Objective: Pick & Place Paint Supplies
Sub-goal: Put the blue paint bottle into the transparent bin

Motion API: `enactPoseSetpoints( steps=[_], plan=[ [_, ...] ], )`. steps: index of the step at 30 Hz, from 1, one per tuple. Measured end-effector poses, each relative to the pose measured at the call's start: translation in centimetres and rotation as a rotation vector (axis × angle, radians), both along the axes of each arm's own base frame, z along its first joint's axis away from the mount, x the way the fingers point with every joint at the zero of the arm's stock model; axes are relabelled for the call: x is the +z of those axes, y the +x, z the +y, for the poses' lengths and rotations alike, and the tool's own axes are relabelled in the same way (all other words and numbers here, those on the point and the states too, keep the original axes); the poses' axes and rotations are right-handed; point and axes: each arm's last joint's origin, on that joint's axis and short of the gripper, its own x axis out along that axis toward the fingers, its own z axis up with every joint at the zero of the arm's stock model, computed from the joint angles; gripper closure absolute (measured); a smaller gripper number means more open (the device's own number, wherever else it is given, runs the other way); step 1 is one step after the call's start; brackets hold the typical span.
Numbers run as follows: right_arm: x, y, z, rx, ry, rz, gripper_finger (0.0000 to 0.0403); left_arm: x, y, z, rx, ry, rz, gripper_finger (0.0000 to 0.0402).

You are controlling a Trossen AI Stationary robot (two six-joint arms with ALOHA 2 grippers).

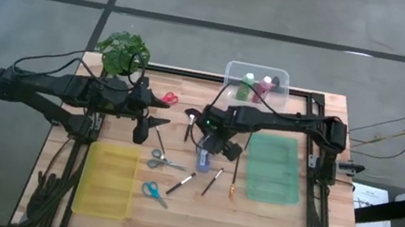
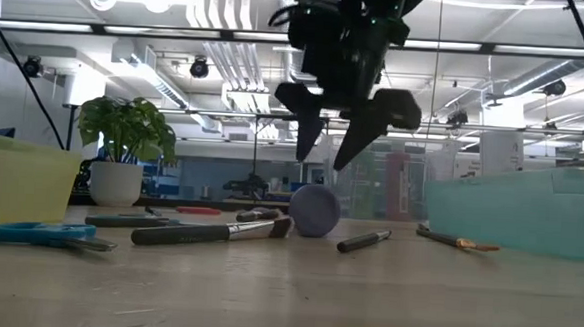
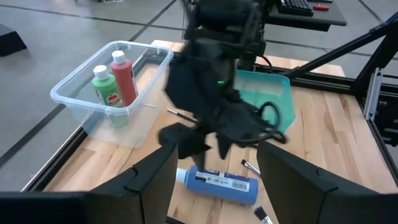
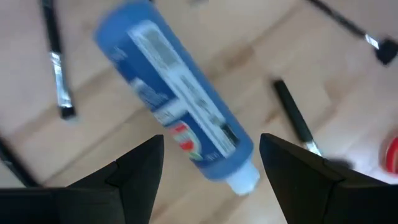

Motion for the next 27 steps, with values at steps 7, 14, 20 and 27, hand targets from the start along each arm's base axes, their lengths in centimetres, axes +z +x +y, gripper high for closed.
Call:
enactPoseSetpoints(
  steps=[7, 14, 20, 27],
  plan=[
    [-0.8, 0.8, 3.3, 0.171, -0.031, -0.039, 0.0138, 0.0, 0.0, 0.0, 0.000, 0.000, 0.001, 0.0167],
    [-3.4, 1.8, 4.2, 0.197, -0.097, -0.011, 0.0138, 0.0, 0.0, 0.0, -0.005, -0.003, 0.004, 0.0167],
    [-4.7, 2.0, 3.8, 0.153, -0.124, 0.036, 0.0138, 0.0, 0.0, 0.0, -0.010, -0.005, 0.003, 0.0167],
    [-5.2, 3.0, 2.6, -0.205, 0.001, 0.083, 0.0138, 0.0, 0.0, 0.0, -0.011, -0.005, 0.001, 0.0167]
  ],
)
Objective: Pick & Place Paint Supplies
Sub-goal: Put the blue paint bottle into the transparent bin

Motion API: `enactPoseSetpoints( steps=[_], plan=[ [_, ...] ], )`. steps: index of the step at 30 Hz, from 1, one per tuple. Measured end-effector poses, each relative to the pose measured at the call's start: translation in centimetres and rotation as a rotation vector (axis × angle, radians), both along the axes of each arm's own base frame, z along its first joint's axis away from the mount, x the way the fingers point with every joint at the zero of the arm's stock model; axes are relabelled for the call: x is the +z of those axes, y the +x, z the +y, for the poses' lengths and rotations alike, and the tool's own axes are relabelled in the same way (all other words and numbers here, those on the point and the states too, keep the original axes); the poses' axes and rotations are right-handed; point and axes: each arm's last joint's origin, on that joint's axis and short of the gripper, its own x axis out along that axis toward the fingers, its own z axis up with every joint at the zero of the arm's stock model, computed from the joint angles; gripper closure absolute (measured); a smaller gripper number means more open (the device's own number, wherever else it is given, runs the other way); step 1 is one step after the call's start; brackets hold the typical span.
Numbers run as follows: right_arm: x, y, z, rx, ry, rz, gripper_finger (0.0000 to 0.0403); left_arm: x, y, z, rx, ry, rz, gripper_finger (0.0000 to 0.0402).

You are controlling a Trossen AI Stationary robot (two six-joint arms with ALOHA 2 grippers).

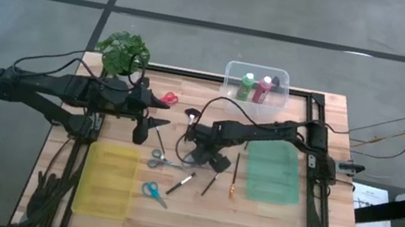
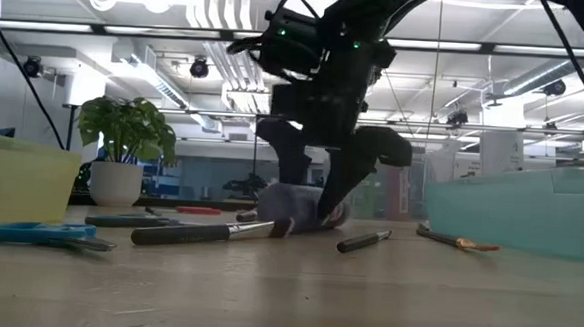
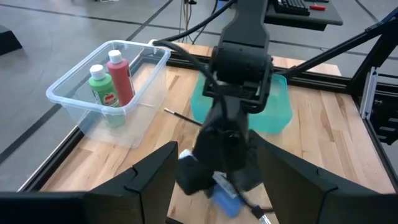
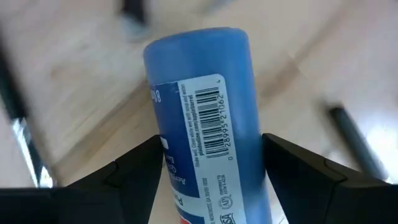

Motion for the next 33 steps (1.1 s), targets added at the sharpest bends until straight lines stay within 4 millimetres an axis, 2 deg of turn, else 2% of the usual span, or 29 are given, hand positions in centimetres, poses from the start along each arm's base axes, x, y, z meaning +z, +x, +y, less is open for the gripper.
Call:
enactPoseSetpoints(
  steps=[10, 13, 18, 23, 29, 33],
  plan=[
    [2.8, 1.6, -2.0, -0.467, 0.298, -0.049, 0.0138, 0.1, 0.0, 0.0, -0.002, -0.001, -0.007, 0.0167],
    [3.7, 2.0, -2.4, -0.505, 0.360, -0.068, 0.0138, 0.1, 0.0, 0.0, -0.002, -0.001, -0.007, 0.0167],
    [5.4, 2.1, -2.3, -0.462, 0.379, -0.102, 0.0138, 0.1, 0.0, 0.0, -0.001, -0.001, -0.007, 0.0167],
    [7.5, -0.1, -3.0, -0.395, 0.318, -0.082, 0.0138, 0.1, 0.0, 0.0, 0.001, 0.000, -0.007, 0.0167],
    [6.2, -4.1, -4.9, -0.362, 0.228, -0.019, 0.0138, 0.1, 0.0, 0.0, 0.001, 0.000, -0.008, 0.0167],
    [4.0, -6.3, -6.2, -0.409, 0.222, 0.013, 0.0138, 0.1, 0.0, 0.0, 0.001, 0.000, -0.008, 0.0167]
  ],
)
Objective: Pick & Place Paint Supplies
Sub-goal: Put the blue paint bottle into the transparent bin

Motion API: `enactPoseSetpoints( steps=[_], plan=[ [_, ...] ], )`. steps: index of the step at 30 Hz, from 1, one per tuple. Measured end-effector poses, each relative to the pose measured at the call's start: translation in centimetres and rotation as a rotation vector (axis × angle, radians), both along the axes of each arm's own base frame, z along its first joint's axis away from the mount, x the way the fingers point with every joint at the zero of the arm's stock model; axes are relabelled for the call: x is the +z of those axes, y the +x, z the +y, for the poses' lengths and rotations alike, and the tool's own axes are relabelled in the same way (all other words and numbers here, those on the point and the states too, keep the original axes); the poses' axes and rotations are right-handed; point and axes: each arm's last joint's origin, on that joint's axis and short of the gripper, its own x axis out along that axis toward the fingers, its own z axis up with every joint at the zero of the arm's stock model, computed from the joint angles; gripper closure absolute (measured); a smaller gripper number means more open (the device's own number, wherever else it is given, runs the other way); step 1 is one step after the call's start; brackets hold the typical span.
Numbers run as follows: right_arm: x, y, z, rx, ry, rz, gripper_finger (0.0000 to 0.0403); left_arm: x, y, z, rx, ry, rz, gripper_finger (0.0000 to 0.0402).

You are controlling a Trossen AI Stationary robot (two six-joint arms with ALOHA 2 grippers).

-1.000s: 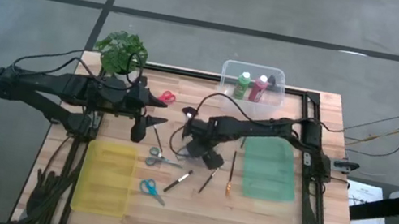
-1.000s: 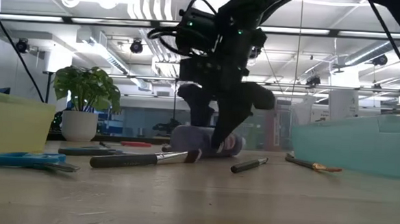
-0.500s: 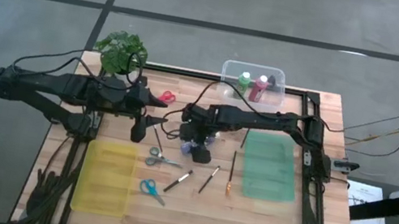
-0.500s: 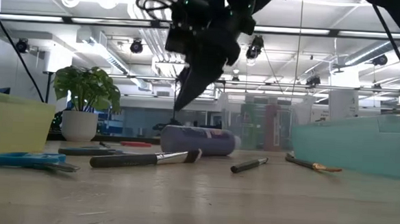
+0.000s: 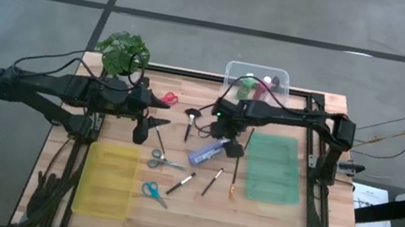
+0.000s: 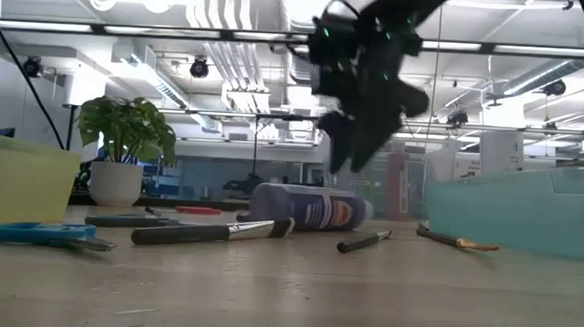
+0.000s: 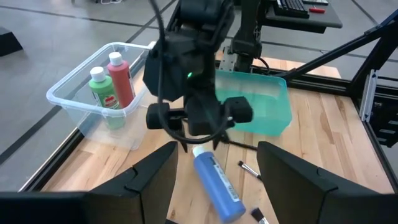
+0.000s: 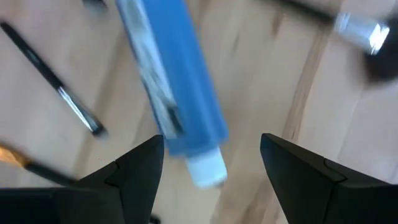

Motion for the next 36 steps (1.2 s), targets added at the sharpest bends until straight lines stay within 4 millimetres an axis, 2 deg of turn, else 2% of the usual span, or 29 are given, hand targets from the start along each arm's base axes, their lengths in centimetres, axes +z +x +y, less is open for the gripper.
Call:
enactPoseSetpoints(
  steps=[3, 7, 16, 23, 26, 36],
  plan=[
    [-1.1, -1.2, -0.4, -0.012, -0.006, -0.003, 0.0138, 0.0, 0.0, 0.0, 0.000, 0.000, 0.000, 0.0167],
    [-1.8, -1.8, -0.3, 0.013, -0.030, -0.012, 0.0138, 0.0, 0.0, 0.0, 0.000, 0.000, 0.000, 0.0167],
    [-3.3, -1.7, 0.5, 0.089, -0.056, -0.013, 0.0138, 0.0, 0.0, 0.0, 0.003, -0.006, -0.002, 0.0167],
    [-4.0, -1.0, 0.4, 0.102, -0.072, -0.050, 0.0142, 0.0, 0.0, 0.0, 0.004, -0.011, -0.006, 0.0167],
    [-4.3, -0.7, 0.3, 0.110, -0.075, -0.048, 0.0163, 0.0, 0.0, 0.0, 0.007, -0.017, -0.008, 0.0167],
    [-4.7, -0.5, 0.3, 0.118, -0.071, -0.034, 0.0275, 0.1, 0.0, 0.0, 0.014, -0.034, -0.019, 0.0167]
  ],
)
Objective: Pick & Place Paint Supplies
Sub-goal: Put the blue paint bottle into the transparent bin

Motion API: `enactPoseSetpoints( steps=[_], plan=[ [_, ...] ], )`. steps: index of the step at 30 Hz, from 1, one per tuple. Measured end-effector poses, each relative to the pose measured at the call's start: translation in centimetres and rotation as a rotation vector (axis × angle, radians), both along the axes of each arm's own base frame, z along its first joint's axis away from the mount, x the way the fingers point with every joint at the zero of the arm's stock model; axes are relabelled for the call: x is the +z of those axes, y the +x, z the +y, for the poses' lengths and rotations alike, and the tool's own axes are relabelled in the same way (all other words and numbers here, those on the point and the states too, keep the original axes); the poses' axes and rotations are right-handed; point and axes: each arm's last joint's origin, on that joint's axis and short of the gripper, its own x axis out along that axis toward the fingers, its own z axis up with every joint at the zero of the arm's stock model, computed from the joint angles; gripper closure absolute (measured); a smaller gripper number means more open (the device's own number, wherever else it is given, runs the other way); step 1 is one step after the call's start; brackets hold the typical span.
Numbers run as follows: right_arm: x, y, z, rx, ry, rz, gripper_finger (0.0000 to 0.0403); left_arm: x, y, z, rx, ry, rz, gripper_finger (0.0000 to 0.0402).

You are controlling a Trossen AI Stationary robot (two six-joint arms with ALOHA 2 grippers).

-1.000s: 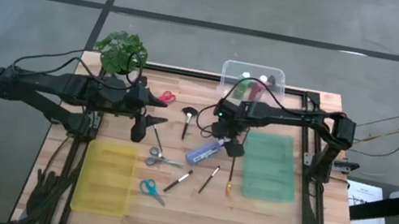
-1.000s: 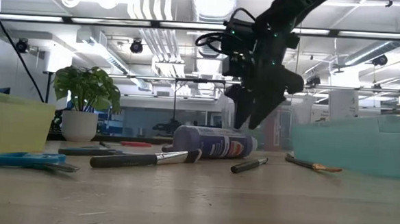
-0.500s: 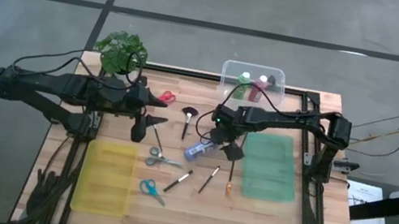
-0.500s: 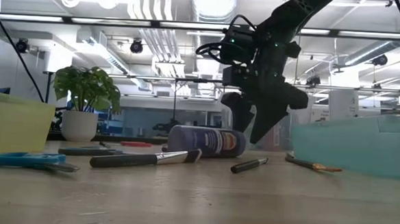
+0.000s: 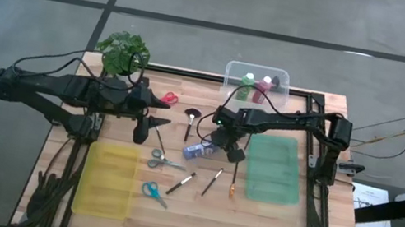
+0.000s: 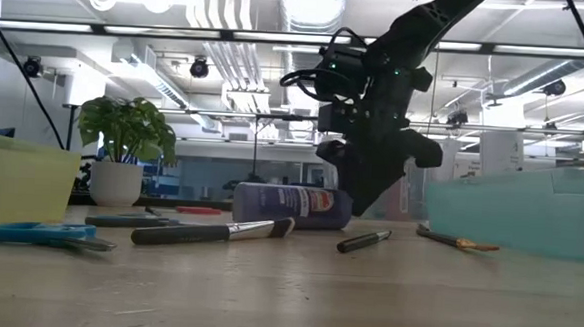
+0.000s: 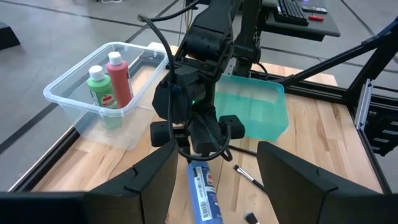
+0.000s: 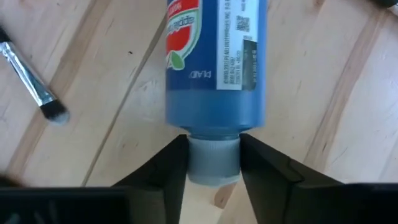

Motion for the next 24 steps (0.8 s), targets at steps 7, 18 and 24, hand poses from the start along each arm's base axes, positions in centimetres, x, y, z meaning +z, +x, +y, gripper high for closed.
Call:
enactPoseSetpoints(
  steps=[7, 18, 24],
  plan=[
    [-0.2, -0.1, 0.2, -0.029, 0.020, 0.007, 0.0292, 0.0, 0.0, 0.0, 0.000, 0.000, 0.000, 0.0167],
    [3.1, -0.6, 0.6, -0.122, 0.059, 0.015, 0.0292, -0.1, 0.1, -0.1, -0.018, -0.009, 0.004, 0.0167],
    [7.0, -1.4, 1.1, -0.127, 0.084, 0.005, 0.0293, -1.0, 0.9, -0.4, -0.034, -0.036, 0.065, 0.0172]
  ],
)
